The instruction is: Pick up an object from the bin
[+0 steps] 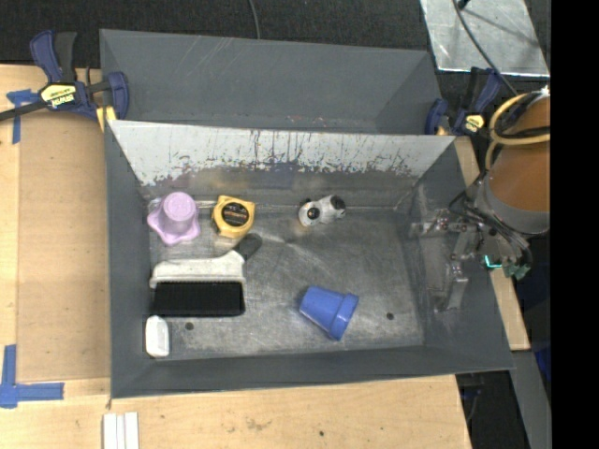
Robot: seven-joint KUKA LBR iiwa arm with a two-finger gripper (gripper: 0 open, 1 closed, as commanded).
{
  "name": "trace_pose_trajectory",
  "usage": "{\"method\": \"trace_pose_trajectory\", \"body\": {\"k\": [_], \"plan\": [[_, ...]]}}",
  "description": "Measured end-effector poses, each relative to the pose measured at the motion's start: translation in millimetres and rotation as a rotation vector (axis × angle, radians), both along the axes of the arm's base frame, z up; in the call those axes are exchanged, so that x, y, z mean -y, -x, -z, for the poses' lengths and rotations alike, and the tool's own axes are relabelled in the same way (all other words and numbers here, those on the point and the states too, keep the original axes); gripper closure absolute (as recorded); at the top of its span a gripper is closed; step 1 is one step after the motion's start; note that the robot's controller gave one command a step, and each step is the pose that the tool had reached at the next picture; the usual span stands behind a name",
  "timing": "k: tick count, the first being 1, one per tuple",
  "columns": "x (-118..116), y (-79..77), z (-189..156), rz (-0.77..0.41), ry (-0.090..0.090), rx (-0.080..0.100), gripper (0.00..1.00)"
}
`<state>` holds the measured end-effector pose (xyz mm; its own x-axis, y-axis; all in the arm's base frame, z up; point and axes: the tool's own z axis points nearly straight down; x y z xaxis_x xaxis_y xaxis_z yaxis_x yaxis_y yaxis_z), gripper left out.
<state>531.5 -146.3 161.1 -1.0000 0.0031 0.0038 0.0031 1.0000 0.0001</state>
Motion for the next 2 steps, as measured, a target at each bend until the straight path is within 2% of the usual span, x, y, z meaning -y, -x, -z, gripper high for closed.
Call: {"method": "trace_pose_trajectory", "body": {"k": [1,2], "plan": [[0,-2.0,-4,-0.003,0.001,0.007,0.00],[-58,14.7,58,-0.075,0.002,0.011,0.00]]}}
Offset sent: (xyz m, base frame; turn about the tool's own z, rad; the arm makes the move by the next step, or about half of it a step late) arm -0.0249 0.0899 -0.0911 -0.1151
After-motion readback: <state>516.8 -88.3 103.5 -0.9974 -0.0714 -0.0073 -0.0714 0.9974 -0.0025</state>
